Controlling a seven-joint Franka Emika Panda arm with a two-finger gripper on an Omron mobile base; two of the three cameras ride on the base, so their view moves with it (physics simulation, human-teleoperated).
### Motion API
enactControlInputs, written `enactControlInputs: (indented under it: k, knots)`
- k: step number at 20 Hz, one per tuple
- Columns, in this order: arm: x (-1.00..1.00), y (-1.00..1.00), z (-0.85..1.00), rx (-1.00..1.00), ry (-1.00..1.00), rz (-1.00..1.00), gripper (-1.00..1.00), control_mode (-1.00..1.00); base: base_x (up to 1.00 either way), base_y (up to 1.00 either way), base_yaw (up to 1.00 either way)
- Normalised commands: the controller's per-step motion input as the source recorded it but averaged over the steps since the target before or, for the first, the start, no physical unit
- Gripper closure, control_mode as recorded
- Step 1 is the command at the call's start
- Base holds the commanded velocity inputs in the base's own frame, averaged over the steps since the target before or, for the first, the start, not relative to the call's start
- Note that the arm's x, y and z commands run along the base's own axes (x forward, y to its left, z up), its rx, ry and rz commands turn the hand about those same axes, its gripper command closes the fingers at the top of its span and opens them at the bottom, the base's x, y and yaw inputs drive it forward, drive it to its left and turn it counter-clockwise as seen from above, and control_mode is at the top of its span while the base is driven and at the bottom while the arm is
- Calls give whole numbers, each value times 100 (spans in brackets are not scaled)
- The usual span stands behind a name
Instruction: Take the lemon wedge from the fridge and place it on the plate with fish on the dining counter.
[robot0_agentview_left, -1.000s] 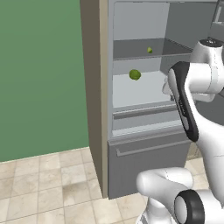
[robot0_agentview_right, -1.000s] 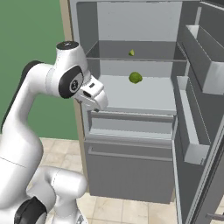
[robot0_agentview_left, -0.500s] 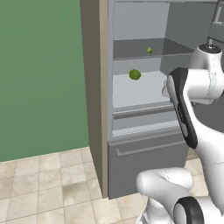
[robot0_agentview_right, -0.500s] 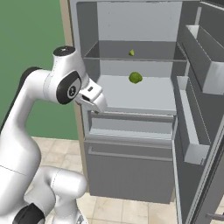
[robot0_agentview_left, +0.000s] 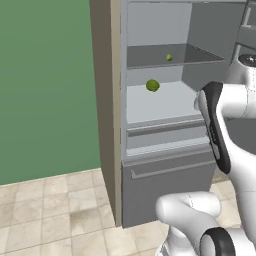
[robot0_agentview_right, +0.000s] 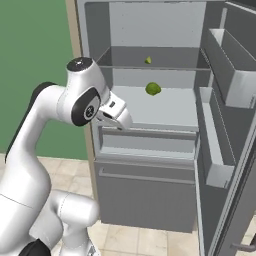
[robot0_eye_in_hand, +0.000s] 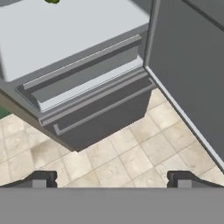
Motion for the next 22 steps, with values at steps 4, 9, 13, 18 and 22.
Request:
enactControlInputs:
  k: [4,9,13,18,22]
  knots:
    - [0,0,0,0,0,0,-100,100,23,-39,0]
    - [0,0,0,0,0,0,-100,100,72,-4,0]
    - [0,0,0,0,0,0,-100,100,93,-5,0]
    - [0,0,0,0,0,0,-100,100,9,-73,0]
    - [0,0,0,0,0,0,-100,100,35,-18,0]
